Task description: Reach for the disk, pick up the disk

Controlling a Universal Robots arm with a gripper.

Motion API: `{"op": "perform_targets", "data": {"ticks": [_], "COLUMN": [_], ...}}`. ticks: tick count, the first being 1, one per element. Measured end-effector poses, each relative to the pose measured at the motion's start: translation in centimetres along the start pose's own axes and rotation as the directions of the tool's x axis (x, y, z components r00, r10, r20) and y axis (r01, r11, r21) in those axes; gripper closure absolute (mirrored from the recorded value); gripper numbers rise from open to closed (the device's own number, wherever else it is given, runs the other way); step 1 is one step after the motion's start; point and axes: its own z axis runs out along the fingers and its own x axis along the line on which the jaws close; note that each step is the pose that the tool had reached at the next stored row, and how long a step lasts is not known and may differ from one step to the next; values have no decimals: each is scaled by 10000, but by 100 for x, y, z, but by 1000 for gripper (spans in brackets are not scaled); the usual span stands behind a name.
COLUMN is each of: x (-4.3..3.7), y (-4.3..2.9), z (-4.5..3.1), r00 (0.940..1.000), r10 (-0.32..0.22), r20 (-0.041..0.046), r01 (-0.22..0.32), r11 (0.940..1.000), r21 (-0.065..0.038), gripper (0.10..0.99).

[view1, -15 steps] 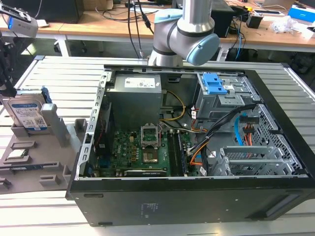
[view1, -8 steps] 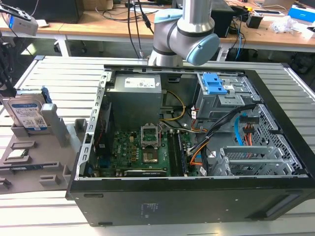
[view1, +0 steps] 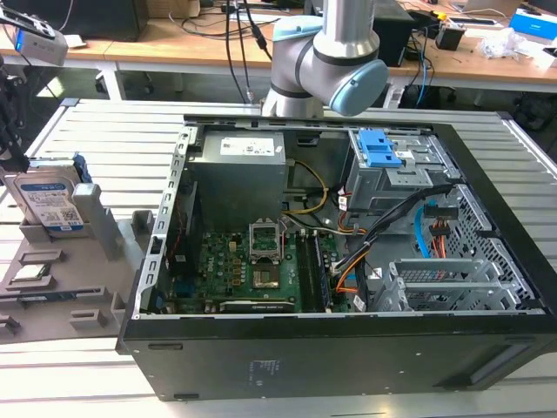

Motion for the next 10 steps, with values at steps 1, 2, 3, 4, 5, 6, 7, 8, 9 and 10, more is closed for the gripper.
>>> {"op": "perform_targets", "data": {"ticks": [1, 2, 3, 4, 5, 6, 7, 8, 9, 10], "x": [0, 0, 0, 0, 0, 0, 0, 0, 0, -1], "y": [0, 0, -1, -1, -1, -1, -1, -1, -1, -2], "z": [0, 0, 0, 0, 0, 0, 0, 0, 0, 0], "r00": [10000, 10000, 10000, 10000, 10000, 10000, 10000, 10000, 10000, 10000], "r10": [0, 0, 0, 0, 0, 0, 0, 0, 0, -1], "r20": [0, 0, 0, 0, 0, 0, 0, -1, 0, 0], "r01": [0, 0, 0, 0, 0, 0, 0, 0, 0, 1], "r11": [10000, 10000, 10000, 10000, 10000, 10000, 10000, 10000, 10000, 10000], "r21": [1, 0, 0, 0, 0, 0, 0, 0, 0, 1], "gripper": [851, 788, 612, 549, 490, 490, 424, 424, 424, 424]}}
